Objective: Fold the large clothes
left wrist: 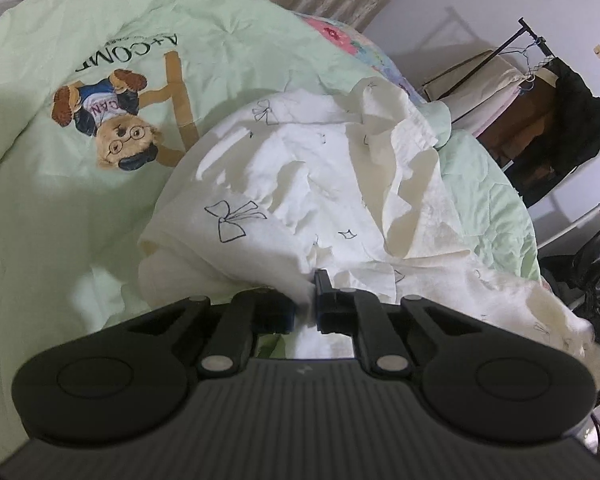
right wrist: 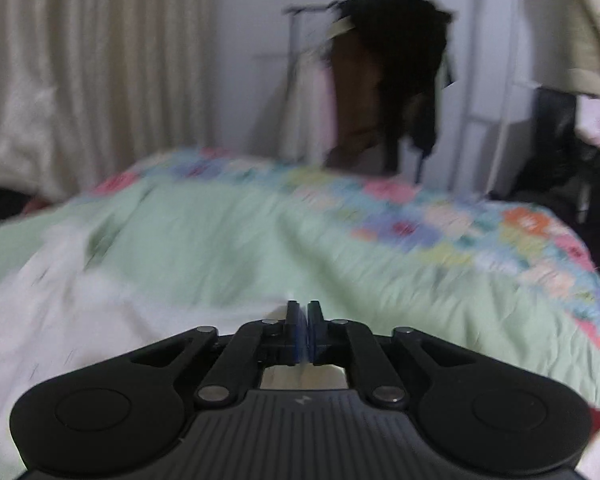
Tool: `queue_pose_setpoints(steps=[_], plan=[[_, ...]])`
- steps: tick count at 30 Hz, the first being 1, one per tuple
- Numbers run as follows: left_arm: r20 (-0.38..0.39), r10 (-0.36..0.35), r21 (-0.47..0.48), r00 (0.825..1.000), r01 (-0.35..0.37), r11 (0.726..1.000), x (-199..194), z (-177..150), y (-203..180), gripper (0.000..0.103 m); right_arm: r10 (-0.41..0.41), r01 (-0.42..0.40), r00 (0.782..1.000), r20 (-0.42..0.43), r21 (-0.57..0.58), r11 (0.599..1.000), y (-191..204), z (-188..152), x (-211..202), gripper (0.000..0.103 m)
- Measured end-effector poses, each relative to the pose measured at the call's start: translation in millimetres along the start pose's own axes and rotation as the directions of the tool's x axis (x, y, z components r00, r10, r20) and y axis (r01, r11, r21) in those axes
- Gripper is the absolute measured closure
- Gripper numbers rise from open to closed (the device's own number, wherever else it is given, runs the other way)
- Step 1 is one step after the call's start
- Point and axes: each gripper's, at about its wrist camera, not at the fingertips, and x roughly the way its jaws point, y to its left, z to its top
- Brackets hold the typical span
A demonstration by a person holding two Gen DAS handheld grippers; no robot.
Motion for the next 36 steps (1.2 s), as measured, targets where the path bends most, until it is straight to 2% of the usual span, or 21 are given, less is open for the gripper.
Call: queue_pose_setpoints(steps=[1,4,5,7,8,9,11,13,15,16,17,18,20,21,25,27,29,31,32,35,36], plan=[[-0.005,0.0,-0.001,1.0,0.0,1.0,1,-1,1,0.094,-0.018,0.019,1.0,-0.017,0.039,0.999,-4,-2,4,0.045],[-0.027,-0.013,-0.022,1.0,0.013,1.0,6,-5,7,0.09,-0.012,0.023,0.998,-0.064,0.162,0.987,-14,-20,2,0.044],[-0.035,-0.017,-0.033,0.999,0.015,0.999,7,-6,10,0.082,0.001,0.014,0.996,-0.088,0.173,0.985,-14,-30,-5,0.043],[-0.053,-0.03,-0.07,0.998,0.026,0.997,12,-6,14,0.057,0.039,-0.013,0.99,-0.138,0.189,0.982,-12,-57,-25,0.04],[-0.064,-0.037,-0.093,0.997,0.031,0.995,14,-6,17,0.042,0.062,-0.034,0.988,-0.144,0.184,0.982,-10,-67,-34,0.036],[-0.069,-0.039,-0.105,0.997,0.032,0.994,16,-6,17,0.037,0.084,-0.056,0.985,-0.151,0.18,0.982,-8,-77,-42,0.035],[-0.086,-0.052,-0.144,0.995,0.039,0.989,22,-6,18,0.037,0.148,-0.134,0.975,-0.167,0.095,0.986,6,-107,-66,0.03],[-0.09,-0.057,-0.157,0.994,0.042,0.987,26,-6,18,0.038,0.198,-0.204,0.956,-0.215,-0.007,0.979,26,-129,-82,0.029],[-0.065,-0.03,-0.152,0.997,0.02,0.988,25,-3,12,0.04,0.254,-0.267,0.931,-0.26,-0.015,0.963,40,-142,-88,0.029],[-0.056,-0.032,-0.148,0.998,0.024,0.989,25,-1,10,0.043,0.307,-0.307,0.913,-0.267,0.042,0.951,44,-145,-91,0.029],[-0.047,-0.035,-0.144,0.998,0.028,0.989,24,2,7,0.054,0.365,-0.348,0.891,-0.271,0.111,0.931,46,-147,-92,0.029],[-0.041,-0.037,-0.138,0.998,0.031,0.99,23,4,5,0.075,0.419,-0.383,0.866,-0.272,0.177,0.907,49,-148,-93,0.028],[-0.036,-0.042,-0.116,0.998,0.037,0.993,21,11,-1,0.094,0.487,-0.42,0.83,-0.271,0.27,0.866,57,-147,-93,0.024],[-0.03,-0.055,-0.11,0.998,0.051,0.993,20,14,-2,0.096,0.523,-0.433,0.811,-0.263,0.33,0.839,61,-145,-90,0.023],[0.006,-0.079,-0.084,0.997,0.079,0.993,10,24,-9,0.098,0.565,-0.363,0.787,-0.246,0.556,0.748,68,-141,-67,0.019],[0.008,-0.098,-0.076,0.995,0.099,0.992,7,29,-11,0.098,0.535,-0.271,0.791,-0.296,0.615,0.741,77,-141,-49,0.019],[0.004,-0.119,-0.07,0.993,0.119,0.99,5,34,-12,0.098,0.476,-0.166,0.807,-0.348,0.64,0.75,84,-144,-39,0.018],[0.0,-0.126,-0.063,0.992,0.126,0.99,5,36,-13,0.098,0.434,-0.102,0.826,-0.36,0.661,0.743,91,-148,-36,0.014],[-0.001,-0.128,-0.062,0.992,0.128,0.99,5,37,-13,0.098,0.42,-0.074,0.837,-0.352,0.687,0.723,92,-151,-33,0.014],[0.002,-0.144,-0.072,0.99,0.143,0.987,4,40,-11,0.098,0.39,-0.004,0.879,-0.276,0.812,0.584,85,-162,-15,0.014],[0.008,-0.154,-0.081,0.988,0.154,0.985,3,43,-10,0.098,0.36,0.027,0.893,-0.27,0.831,0.555,82,-162,-8,0.014]])
